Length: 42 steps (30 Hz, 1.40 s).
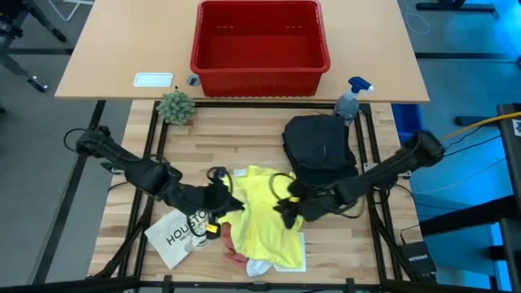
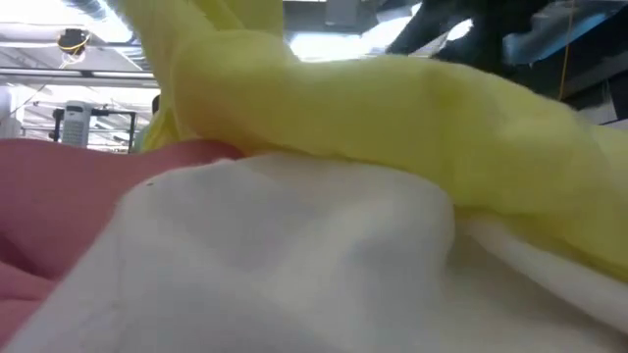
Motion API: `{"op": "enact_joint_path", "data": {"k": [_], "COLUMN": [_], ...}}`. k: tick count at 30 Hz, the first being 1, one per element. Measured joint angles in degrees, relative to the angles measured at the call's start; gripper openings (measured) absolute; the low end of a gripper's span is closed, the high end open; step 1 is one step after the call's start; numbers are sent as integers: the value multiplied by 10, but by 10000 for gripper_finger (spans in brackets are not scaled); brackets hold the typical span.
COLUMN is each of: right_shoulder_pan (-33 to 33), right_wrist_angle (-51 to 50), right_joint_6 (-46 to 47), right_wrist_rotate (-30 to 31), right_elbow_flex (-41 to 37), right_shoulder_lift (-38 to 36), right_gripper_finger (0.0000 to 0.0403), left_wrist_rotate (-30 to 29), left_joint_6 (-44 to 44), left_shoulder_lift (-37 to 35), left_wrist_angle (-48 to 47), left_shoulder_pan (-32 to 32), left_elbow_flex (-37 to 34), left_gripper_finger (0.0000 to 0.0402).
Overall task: Fold laundry
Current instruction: Fold the yellow shirt
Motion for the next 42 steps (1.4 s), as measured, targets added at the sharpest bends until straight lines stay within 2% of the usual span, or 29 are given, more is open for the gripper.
{"op": "enact_joint_path", "data": {"k": [8, 12, 15, 21, 24, 29, 34, 37, 42], "right_shoulder_pan": [72, 95, 108, 121, 122, 127, 132, 147, 161], "right_wrist_angle": [-122, -193, -216, -250, -247, -228, -220, -187, -153], "right_joint_6": [144, 210, 241, 284, 285, 271, 255, 212, 135], "right_wrist_rotate": [127, 141, 144, 136, 127, 124, 152, 195, 230], "right_elbow_flex": [-58, -59, -59, -59, -59, -59, -59, -58, -49], "right_shoulder_lift": [-91, -101, -102, -102, -105, -115, -140, -169, -206], "right_gripper_finger": [129, 129, 129, 129, 129, 129, 129, 129, 129], "left_wrist_rotate": [167, 265, 313, 369, 409, 474, 475, 472, 447], "left_joint_6": [49, 52, 34, 11, -26, -56, -54, -54, -74], "left_shoulder_lift": [112, 197, 263, 386, 439, 449, 438, 423, 395], "left_wrist_angle": [163, 273, 346, 361, 322, 324, 336, 353, 324], "left_shoulder_pan": [60, 86, 100, 115, 118, 118, 119, 119, 124], "left_elbow_flex": [0, 0, 5, 62, 76, 79, 78, 78, 78], "left_gripper_finger": [0, 0, 0, 0, 6, 59, 128, 165, 199]}}
